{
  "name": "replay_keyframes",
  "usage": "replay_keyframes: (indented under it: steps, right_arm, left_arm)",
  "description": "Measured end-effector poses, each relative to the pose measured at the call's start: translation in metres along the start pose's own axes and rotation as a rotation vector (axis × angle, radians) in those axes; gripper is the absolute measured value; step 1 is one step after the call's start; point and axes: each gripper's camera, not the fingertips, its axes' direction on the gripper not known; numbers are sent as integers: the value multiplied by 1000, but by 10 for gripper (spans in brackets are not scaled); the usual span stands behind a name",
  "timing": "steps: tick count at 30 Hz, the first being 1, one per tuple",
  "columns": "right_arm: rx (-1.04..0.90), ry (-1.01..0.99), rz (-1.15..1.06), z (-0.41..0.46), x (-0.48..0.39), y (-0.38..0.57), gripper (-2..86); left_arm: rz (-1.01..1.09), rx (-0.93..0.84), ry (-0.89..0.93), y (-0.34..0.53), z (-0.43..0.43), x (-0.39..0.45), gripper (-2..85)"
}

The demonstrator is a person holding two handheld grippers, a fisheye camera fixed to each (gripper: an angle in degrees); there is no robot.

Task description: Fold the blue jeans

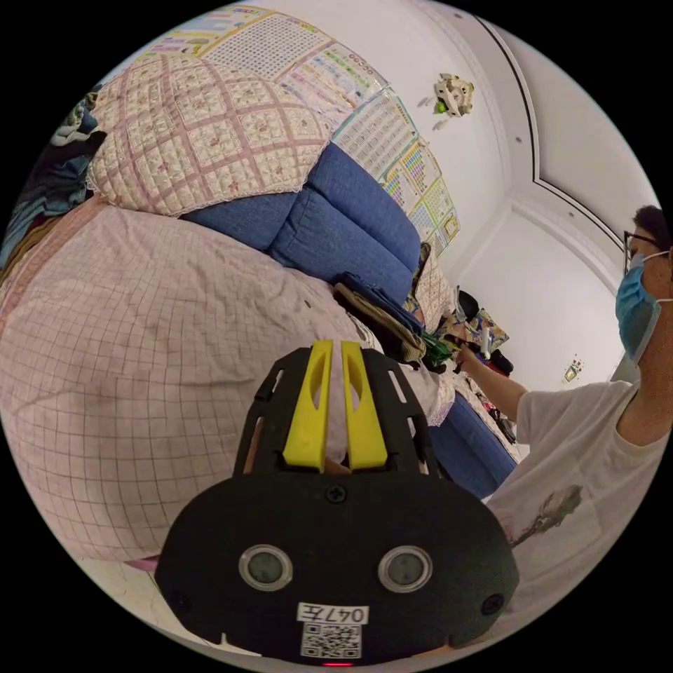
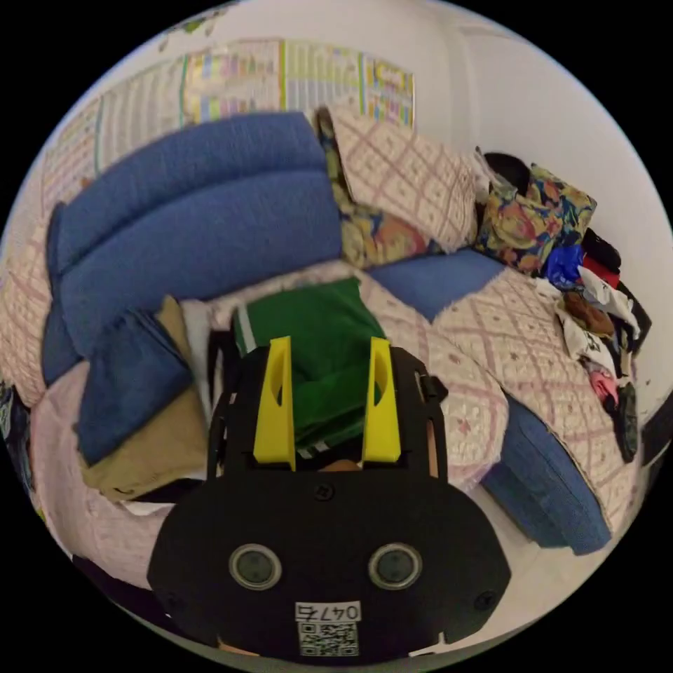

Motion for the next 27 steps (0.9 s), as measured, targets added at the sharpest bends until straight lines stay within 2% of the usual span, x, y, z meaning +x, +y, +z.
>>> replay_keyframes:
  steps: [1,4,6,7,9,10,11,12,13,17,21,23,27]
  right_arm:
    - [-67,3,16,26,-22,7,117]
    - [13,-99,137,14,-67,4,120]
    - [138,-86,132,-22,-116,-6,122]
    - [276,-99,125,-56,-158,-7,123]
    - [409,-227,21,-102,-237,-9,121]
    - [432,-368,-130,-126,-301,-10,120]
    - [412,-479,-307,-145,-374,-7,120]
    - [397,-512,-400,-152,-411,-2,120]
    - [361,-523,-566,-162,-486,10,119]
    - [296,-299,-898,-172,-691,50,102]
    - [171,-314,-968,-163,-803,47,103]
    - [86,-294,-957,-148,-868,39,102]
    - [-2,-363,-875,-148,-938,13,76]
  left_arm:
    - [-4,-2,1,4,0,2,-6]
    - [-3,-8,3,15,-3,9,-4]
    - [15,-9,-5,20,-7,16,-3]
    - [26,-14,-15,23,-8,21,-2]
    - [46,-28,-38,28,-7,29,0]
    - [66,-39,-58,31,-5,36,2]
    - [94,-47,-83,34,-3,45,4]
    - [109,-49,-97,35,-2,50,5]
    - [138,-50,-120,39,0,60,9]
    - [201,-72,-139,51,6,89,17]
    - [217,-98,-162,69,3,99,23]
    - [202,-114,-183,85,2,99,25]
    - [160,-122,-182,104,-3,96,28]
